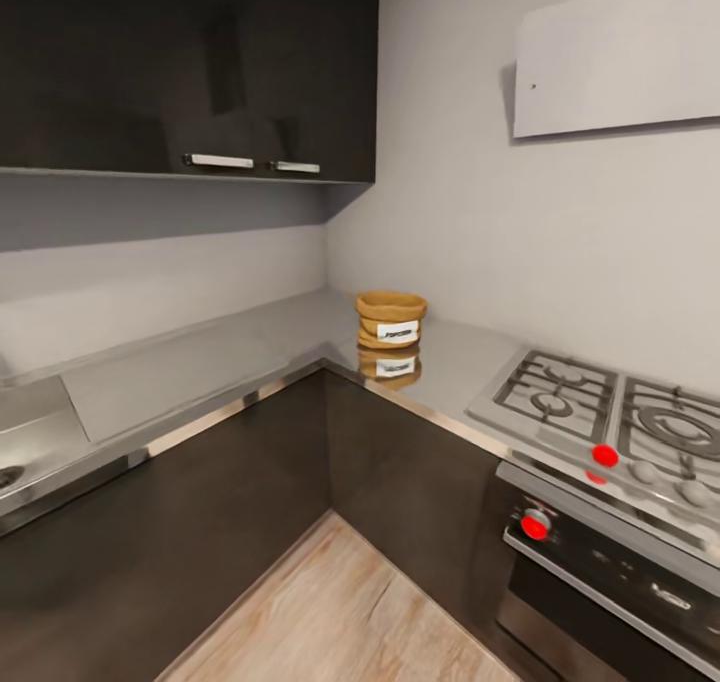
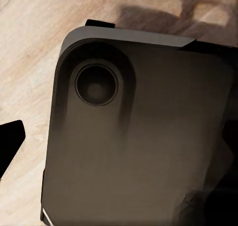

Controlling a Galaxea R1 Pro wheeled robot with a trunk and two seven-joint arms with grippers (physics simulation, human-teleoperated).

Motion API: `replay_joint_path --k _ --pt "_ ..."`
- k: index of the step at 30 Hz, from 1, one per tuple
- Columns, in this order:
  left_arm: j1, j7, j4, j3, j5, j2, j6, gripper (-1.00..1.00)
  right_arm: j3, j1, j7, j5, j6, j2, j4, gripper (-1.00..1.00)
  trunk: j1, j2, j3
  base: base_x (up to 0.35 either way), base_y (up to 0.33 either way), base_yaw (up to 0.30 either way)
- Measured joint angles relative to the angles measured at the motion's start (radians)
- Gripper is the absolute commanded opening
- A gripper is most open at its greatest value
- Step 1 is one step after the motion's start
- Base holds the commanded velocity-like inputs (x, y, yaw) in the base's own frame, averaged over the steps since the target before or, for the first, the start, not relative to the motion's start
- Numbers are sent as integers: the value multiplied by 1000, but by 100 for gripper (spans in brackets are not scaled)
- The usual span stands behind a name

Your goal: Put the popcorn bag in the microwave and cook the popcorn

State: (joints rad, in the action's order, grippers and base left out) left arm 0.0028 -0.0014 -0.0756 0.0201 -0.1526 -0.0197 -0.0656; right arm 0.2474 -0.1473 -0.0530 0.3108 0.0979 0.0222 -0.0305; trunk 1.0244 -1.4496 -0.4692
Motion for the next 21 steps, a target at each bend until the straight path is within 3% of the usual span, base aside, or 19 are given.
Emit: replay_joint_path --k 21 --pt "0 0 0 1 -2 0 -11 100 0 0 0 -1 -1 1 0 100 0 0 0 323 124 0"
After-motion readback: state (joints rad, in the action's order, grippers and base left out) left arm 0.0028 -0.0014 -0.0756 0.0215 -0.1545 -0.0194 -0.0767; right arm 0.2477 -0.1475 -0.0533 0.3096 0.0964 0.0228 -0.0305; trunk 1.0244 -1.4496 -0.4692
